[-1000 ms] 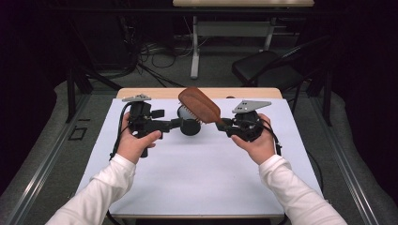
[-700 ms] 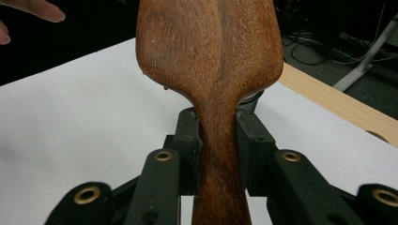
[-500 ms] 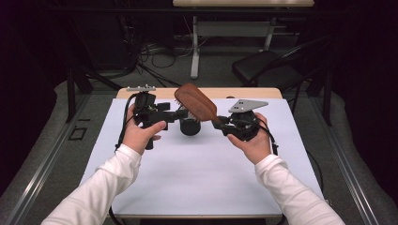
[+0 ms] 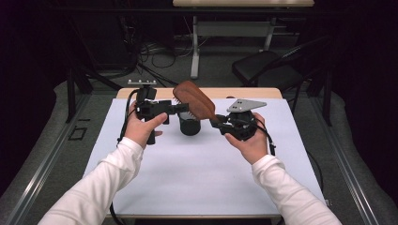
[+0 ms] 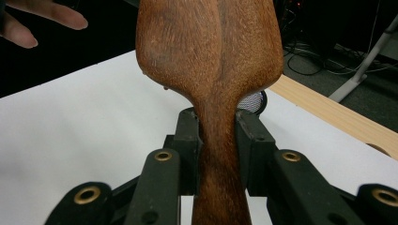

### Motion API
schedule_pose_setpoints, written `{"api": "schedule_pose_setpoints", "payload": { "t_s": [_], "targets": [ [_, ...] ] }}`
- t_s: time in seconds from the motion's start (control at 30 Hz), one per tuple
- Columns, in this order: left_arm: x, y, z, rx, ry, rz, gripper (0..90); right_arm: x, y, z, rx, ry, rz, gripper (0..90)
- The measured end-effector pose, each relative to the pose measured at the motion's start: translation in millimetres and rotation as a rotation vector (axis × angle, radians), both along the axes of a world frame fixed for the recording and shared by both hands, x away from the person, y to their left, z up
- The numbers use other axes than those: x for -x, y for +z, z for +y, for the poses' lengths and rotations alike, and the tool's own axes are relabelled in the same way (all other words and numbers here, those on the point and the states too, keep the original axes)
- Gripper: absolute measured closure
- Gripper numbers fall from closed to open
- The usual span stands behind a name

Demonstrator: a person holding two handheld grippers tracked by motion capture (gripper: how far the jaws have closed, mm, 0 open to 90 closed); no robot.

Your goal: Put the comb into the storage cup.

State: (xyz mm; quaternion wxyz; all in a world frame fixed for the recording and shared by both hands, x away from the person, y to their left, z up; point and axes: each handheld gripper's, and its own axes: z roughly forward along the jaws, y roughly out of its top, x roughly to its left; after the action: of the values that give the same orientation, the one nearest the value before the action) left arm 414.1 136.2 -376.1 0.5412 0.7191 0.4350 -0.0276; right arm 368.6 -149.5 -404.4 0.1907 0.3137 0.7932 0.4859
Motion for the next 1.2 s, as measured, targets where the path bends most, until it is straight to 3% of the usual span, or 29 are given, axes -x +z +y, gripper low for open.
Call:
{"api": "schedule_pose_setpoints", "payload": {
  "t_s": [0.77, 0.83, 1.2],
  "targets": [
    [-13.0, -3.2, -26.7, 0.004, -0.018, 0.052, 3.2, 3.5, 0.2, 8.8, -0.021, 0.002, -0.044, 72.1],
    [-14.0, -3.3, -27.4, 0.019, -0.015, 0.056, 3.4, 4.2, 0.2, 9.7, -0.018, 0.007, -0.044, 72.1],
    [-17.3, -1.4, -26.2, 0.045, -0.017, 0.073, 15.0, 4.6, -1.4, 12.6, -0.025, 0.012, -0.052, 72.1]
  ]
}}
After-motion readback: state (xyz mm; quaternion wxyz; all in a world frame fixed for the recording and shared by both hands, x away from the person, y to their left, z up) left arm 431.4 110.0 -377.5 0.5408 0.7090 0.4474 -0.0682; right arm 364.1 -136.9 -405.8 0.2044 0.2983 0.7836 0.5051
